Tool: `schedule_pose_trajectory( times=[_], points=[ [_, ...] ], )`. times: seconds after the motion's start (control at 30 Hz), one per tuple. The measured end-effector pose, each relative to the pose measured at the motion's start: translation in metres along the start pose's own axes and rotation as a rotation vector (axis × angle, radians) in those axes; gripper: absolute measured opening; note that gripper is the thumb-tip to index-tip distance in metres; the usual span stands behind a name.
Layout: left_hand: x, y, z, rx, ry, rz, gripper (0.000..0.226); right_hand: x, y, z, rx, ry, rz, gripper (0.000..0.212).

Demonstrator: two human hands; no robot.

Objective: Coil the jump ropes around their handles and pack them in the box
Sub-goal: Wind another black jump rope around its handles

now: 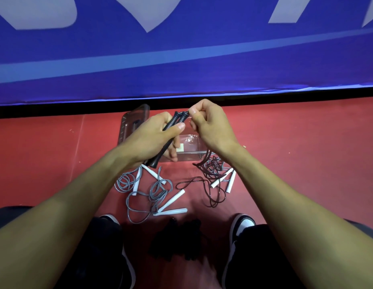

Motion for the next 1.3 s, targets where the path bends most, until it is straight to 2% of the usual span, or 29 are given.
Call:
schedule_pose_trajectory(
  times=[0.13, 0.23, 0.27, 0.37, 0.4, 0.5, 0.63, 0.77, 0.87, 1.0, 1.07, 1.1, 1.17, 1.3],
  points=[
    [0.005, -0.007, -0.001, -0.007, 0.056, 0.091, 0.017, -0.007, 0.003, -0.001, -0.034, -0.047, -0.120, 0.025],
    [0.008, -0.014, 0.003, 0.078, 0.170, 0.200, 0.010, -0.009, 0.003, 0.000, -0.073, -0.065, -0.174, 0.035],
    [0.007, -0.014, 0.006, 0.114, 0.180, 0.262, 0.017, -0.009, 0.002, 0.000, -0.076, -0.066, -0.184, 0.036],
    [-0.005, -0.017, 0.012, 0.167, 0.063, 0.334, 0.059, -0.004, 0.000, 0.001, -0.067, -0.055, -0.237, 0.036],
    [-0.009, -0.020, 0.014, 0.166, 0.035, 0.321, 0.064, -0.003, 0.000, 0.001, -0.063, -0.050, -0.246, 0.036],
    [-0.006, -0.016, 0.016, 0.118, 0.045, 0.297, 0.056, 0.000, -0.006, 0.002, -0.030, -0.046, -0.247, 0.037],
    [-0.007, 0.001, 0.015, -0.042, 0.051, 0.243, 0.029, -0.002, -0.012, 0.002, -0.005, -0.055, -0.236, 0.037],
    [-0.006, -0.008, 0.014, 0.062, 0.095, 0.299, 0.035, -0.009, -0.008, -0.001, -0.026, -0.083, -0.196, 0.035],
    [-0.008, -0.018, 0.016, 0.150, 0.071, 0.344, 0.049, -0.016, -0.002, -0.004, -0.054, -0.103, -0.144, 0.034],
    [-0.012, -0.016, 0.016, 0.138, 0.009, 0.192, 0.031, -0.019, 0.001, -0.005, -0.043, -0.140, -0.201, 0.037],
    [-0.014, -0.019, 0.016, 0.191, -0.009, 0.143, 0.042, -0.018, -0.002, -0.003, -0.014, -0.149, -0.200, 0.036],
    [-0.013, -0.020, 0.015, 0.212, -0.012, 0.173, 0.043, -0.018, -0.003, -0.003, -0.007, -0.153, -0.199, 0.036],
    [-0.008, -0.019, 0.014, 0.216, 0.014, 0.395, 0.029, -0.019, -0.003, -0.005, -0.011, -0.166, -0.195, 0.035],
    [0.010, -0.019, 0.009, 0.279, 0.101, 0.605, 0.046, -0.019, -0.002, -0.004, -0.009, -0.155, -0.164, 0.034]
  ],
)
Point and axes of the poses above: each hand's wrist, its own z-axis towards the middle knuckle, its own y-axis out of the palm, x = y × z, the point moved 8 cm from there along z, towards the middle knuckle, and after that the axes turned 5 degrees about z, right-handed, at the moved point
